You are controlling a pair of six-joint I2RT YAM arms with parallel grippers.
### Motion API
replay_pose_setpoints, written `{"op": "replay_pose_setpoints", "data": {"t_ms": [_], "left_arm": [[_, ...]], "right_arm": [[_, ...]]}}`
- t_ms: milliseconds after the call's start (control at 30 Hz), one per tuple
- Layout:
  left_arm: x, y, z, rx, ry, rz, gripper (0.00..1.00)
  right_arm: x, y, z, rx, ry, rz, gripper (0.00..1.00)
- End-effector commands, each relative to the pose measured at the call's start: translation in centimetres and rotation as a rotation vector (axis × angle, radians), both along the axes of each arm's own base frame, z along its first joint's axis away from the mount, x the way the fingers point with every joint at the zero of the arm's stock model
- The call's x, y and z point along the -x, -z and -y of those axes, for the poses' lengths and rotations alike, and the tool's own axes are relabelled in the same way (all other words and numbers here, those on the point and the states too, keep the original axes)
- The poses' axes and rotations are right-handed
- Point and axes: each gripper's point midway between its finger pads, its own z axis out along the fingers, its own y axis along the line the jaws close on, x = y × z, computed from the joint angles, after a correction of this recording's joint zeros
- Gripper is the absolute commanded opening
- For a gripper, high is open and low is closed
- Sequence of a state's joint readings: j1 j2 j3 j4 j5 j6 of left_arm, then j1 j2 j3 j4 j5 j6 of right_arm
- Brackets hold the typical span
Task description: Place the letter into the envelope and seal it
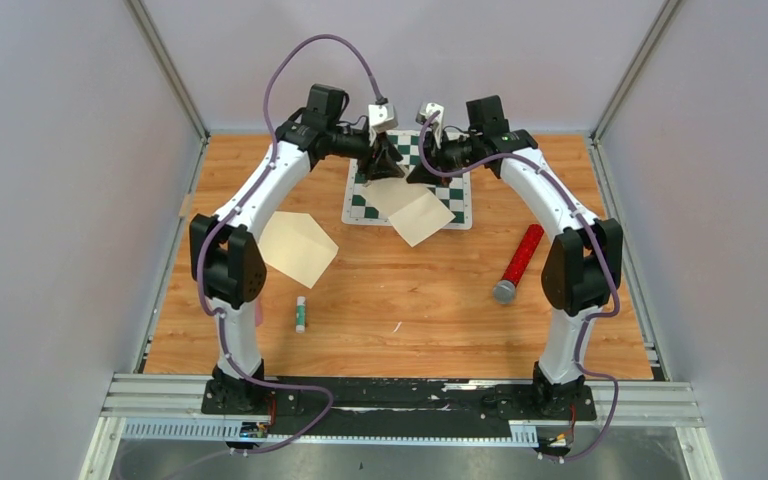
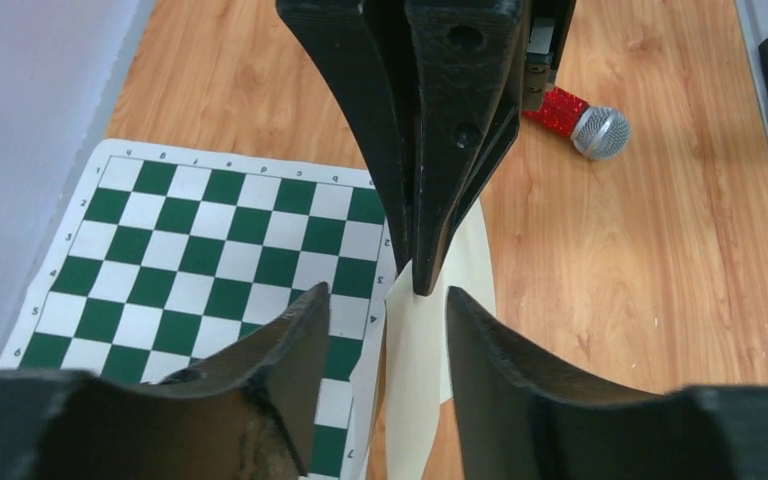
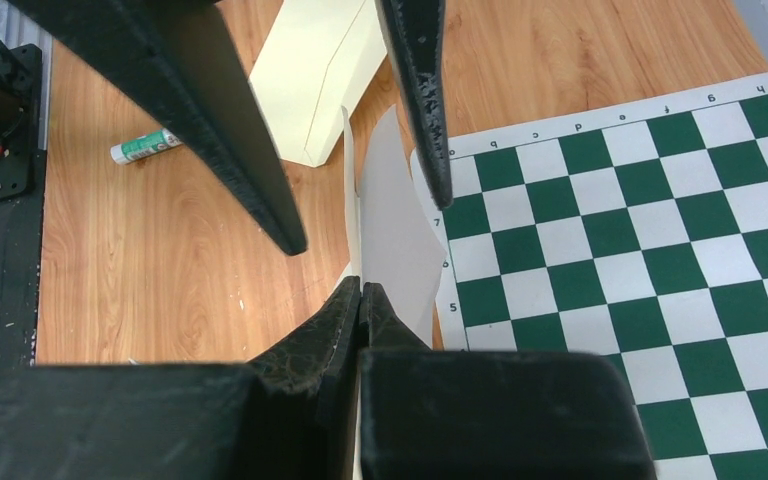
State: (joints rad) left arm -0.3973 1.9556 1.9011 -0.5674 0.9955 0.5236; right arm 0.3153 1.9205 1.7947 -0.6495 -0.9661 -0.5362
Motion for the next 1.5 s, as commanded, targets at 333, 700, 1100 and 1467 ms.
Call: {"op": "replay_pose_setpoints", "data": {"t_ms": [333, 700, 1100, 1467], "left_arm": [[0.2, 0.8, -0.1, -0.026, 0.034, -0.019, 0.20], [-0.2, 0.8, -0.8, -0.034, 0.014, -0.001, 0.00], [1.2, -0.3, -1.5, -0.015, 0.039, -0.014, 0.00], [0.4, -1.9, -1.3, 0.051, -0.012, 0.004, 0.00]], "right_arm": [[-0.1, -3.5, -0.3, -0.029, -0.015, 0.107, 0.00], [-0.1, -3.6, 1.4, -0.021, 0.051, 0.016, 0.36], [-3.2, -2.2, 8.3, -0.089, 0.277, -0.255, 0.36], [-5.2, 3.3, 8.6, -0.009, 0.340, -0.312, 0.39]]}}
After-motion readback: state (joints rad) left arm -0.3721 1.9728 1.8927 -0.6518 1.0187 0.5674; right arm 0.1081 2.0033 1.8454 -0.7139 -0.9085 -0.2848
